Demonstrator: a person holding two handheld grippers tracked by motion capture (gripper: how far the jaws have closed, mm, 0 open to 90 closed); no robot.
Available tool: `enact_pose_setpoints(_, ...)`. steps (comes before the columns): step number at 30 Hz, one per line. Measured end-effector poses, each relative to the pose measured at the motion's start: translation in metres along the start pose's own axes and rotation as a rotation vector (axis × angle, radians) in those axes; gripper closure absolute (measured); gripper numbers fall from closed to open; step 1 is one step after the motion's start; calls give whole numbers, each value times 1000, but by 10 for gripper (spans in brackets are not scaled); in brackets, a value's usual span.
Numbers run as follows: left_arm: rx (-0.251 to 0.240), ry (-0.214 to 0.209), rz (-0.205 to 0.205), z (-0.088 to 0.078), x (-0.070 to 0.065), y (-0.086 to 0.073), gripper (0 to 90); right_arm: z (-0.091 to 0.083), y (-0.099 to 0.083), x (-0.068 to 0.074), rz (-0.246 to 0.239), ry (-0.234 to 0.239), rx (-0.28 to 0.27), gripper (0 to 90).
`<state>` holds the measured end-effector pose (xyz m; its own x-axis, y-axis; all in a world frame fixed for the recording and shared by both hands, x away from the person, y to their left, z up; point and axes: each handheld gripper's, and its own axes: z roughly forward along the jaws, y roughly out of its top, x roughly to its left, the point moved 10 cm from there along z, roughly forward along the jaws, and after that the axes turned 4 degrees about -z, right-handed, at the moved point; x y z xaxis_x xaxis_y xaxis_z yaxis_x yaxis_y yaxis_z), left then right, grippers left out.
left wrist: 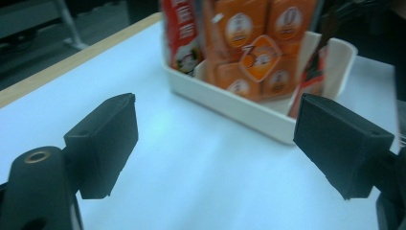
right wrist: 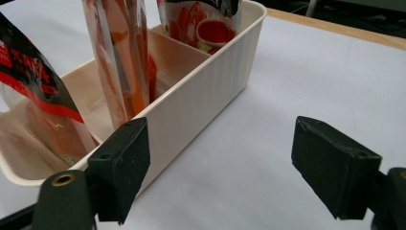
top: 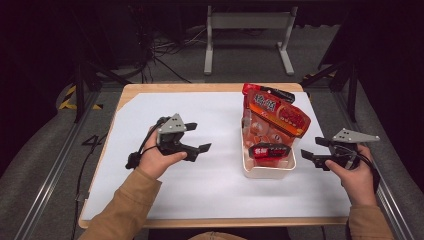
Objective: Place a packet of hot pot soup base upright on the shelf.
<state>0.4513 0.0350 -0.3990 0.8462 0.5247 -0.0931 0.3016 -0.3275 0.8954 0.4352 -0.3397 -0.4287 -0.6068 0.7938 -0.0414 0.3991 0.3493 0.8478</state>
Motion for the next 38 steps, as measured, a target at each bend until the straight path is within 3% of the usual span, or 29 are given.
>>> enact_pose_setpoints(6,6,55,-60,-13,25,-25,158,1,-5,-4,11,-9,-13,217)
enact_pose_setpoints(14,10,92,-97,-21,40,-50,157,7,-15,-8,30,-10,-11,217)
enact_pose_setpoints(16,0,98,-110,-24,43,-56,157,7,-15,-8,32,-7,-11,217)
enact_pose_setpoints(18,-41,124,-139,-29,48,-62,156,8,-17,-8,37,-9,-12,216)
enact_pose_setpoints(20,-44,129,-162,-31,51,-68,156,9,-17,-8,40,-12,-15,216)
enact_pose_setpoints(23,-31,153,-165,-32,56,-78,154,12,-18,-7,29,-14,-16,216)
enact_pose_setpoints(26,25,173,-170,-30,61,-91,145,14,-19,-6,23,-11,-11,216)
enact_pose_setpoints(33,78,192,-180,-24,66,-109,140,22,-23,-2,16,6,8,216)
enact_pose_setpoints(38,53,180,-187,-27,65,-106,139,20,-21,-2,15,6,0,214)
